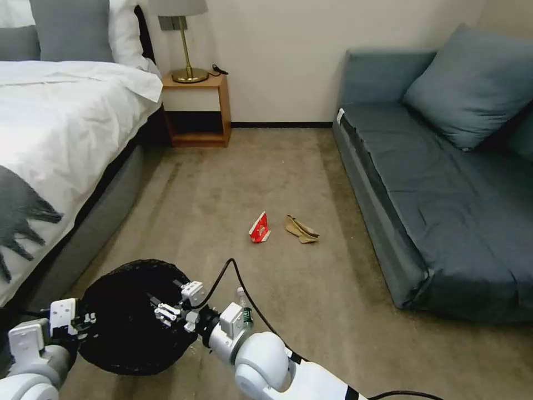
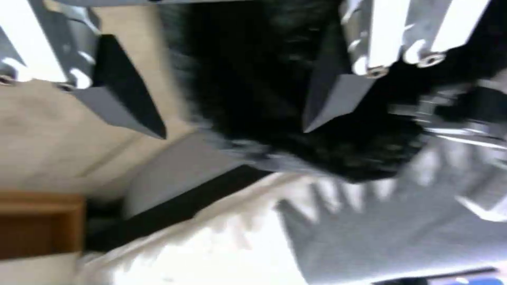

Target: Pick up the trash bin, then pick up the garbage on the floor and place it into the trash bin.

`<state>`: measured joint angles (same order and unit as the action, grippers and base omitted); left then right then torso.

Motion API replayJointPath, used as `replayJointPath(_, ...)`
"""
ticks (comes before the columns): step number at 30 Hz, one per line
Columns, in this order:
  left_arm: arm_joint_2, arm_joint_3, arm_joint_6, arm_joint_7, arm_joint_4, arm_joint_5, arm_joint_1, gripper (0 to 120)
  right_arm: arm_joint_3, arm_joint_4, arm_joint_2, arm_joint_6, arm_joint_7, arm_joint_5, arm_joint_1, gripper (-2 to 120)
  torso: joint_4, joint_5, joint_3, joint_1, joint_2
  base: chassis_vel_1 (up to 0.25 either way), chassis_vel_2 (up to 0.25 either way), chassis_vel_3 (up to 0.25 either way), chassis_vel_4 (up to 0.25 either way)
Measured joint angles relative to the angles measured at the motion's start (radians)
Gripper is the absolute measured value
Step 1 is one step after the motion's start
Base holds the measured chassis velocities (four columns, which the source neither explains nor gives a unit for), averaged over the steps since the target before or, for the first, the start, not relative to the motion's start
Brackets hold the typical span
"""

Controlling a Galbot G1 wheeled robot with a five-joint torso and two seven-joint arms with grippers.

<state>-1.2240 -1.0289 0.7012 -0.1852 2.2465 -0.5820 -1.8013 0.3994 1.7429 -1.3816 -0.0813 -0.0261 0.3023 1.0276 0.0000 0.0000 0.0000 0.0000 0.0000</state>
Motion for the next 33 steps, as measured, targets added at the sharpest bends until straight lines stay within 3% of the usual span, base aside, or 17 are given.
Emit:
replayJointPath(2,-0.001,-0.004,0.000,0.000,-0.013,-0.002,0.011,3,-0.061,-0.004,0.022,0.041,-0.014,-0.117,0.040,82,0.0001,0.0001,0.000,0.000,0.000,0.000,0.000,0.000,0.000)
replayJointPath(4,-0.002,-0.005,0.000,0.000,-0.015,-0.002,0.013,3,-0.073,-0.005,0.025,0.050,-0.015,-0.137,0.049,83,0.0001,0.0001,0.000,0.000,0.000,0.000,0.000,0.000,0.000)
replayJointPath(8,0.002,-0.019,0.003,0.001,-0.044,-0.016,0.028,3,-0.180,-0.007,0.079,0.104,-0.020,-0.214,0.152,99,-0.0003,0.0000,0.000,0.000,0.000,0.000,0.000,0.000,0.000)
replayJointPath(14,0.021,-0.057,0.003,0.003,-0.077,-0.036,0.041,3,-0.235,-0.008,0.164,0.126,-0.018,-0.200,0.200,100,-0.0001,0.0002,0.000,0.000,0.000,0.000,0.000,0.000,0.000)
replayJointPath(19,0.024,-0.070,0.003,0.004,-0.084,-0.041,0.041,3,-0.246,-0.013,0.188,0.109,-0.009,-0.181,0.203,100,0.0000,0.0001,0.000,0.000,0.000,-0.012,0.024,0.028,-0.015)
replayJointPath(33,0.040,-0.076,0.003,-0.002,-0.079,-0.064,0.060,3,-0.183,-0.054,0.268,-0.042,0.052,-0.050,0.130,100,-0.0003,0.0001,0.000,0.000,0.000,-0.131,0.127,0.128,-0.127)
